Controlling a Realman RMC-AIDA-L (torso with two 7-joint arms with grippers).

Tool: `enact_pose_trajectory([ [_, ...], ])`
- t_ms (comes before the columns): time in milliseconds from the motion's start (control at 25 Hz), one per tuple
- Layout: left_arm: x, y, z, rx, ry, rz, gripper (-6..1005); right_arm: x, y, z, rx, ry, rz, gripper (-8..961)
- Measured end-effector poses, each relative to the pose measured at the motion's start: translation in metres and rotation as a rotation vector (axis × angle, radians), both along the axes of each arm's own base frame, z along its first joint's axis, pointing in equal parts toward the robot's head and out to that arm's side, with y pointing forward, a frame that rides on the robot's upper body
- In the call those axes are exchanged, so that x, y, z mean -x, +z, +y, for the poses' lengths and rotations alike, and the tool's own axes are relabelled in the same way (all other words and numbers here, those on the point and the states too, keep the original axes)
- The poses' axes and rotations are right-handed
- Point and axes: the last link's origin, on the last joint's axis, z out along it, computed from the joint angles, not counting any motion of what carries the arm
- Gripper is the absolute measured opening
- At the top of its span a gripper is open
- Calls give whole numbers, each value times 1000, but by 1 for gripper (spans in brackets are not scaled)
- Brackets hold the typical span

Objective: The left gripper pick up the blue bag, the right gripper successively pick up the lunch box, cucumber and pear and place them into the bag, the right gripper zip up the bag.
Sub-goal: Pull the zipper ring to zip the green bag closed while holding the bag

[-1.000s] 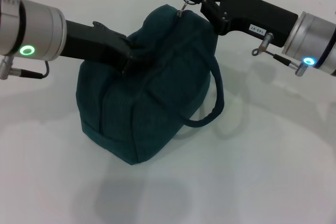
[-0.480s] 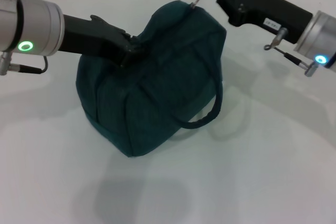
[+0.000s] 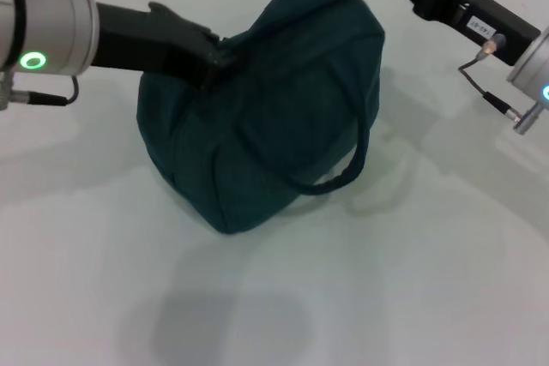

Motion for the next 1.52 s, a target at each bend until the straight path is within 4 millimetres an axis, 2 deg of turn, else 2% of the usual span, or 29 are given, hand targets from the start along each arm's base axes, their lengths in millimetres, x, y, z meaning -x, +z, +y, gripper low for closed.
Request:
enact_pose_trajectory([
  [200, -5, 14, -6, -22, -60, -106, 69, -9, 3, 1, 26, -73, 65, 7],
  [360, -7, 23, -11, -44, -114, -182, 58, -13, 7, 1, 23, -95, 102, 7],
  [1520, -25, 33, -25, -65, -316, -316, 52, -38, 11, -3, 194, -303, 333, 7],
])
